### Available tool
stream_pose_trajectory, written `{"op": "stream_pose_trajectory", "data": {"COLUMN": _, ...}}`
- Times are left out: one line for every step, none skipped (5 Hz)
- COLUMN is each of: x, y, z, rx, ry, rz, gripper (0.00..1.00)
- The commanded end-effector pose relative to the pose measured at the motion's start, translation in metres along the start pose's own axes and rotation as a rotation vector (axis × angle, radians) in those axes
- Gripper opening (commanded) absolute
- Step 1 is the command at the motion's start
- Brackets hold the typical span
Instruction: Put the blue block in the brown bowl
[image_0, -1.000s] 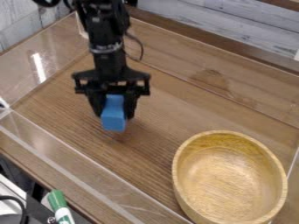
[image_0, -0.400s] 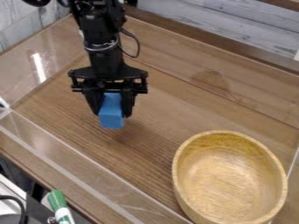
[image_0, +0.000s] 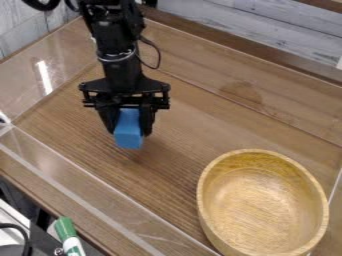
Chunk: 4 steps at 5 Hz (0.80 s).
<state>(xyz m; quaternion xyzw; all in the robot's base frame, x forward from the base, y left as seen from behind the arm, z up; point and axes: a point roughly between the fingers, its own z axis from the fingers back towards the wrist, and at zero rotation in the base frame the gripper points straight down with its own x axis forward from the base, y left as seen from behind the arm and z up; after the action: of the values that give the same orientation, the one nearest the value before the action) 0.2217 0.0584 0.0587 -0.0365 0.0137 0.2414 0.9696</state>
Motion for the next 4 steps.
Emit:
{"op": "stream_pose_trajectory", "data": {"x": 0.006, "y": -0.003, "z": 0.006, "rx": -0.002, "ry": -0.031, "rz": -0.011, "gripper": 1.00}}
{"op": "stream_pose_trajectory", "data": {"x": 0.006, "y": -0.003, "z": 0.002, "rx": 0.000, "ry": -0.030, "rz": -0.009, "gripper": 1.00}}
{"op": "stream_pose_trajectory", "data": {"x": 0.005, "y": -0.006, "z": -0.005, "rx": -0.001, "ry": -0.028, "rz": -0.007, "gripper": 1.00}}
{"op": "stream_pose_trajectory", "data": {"x": 0.006, "y": -0.007, "z": -0.012, "rx": -0.004, "ry": -0.028, "rz": -0.001, "gripper": 1.00}}
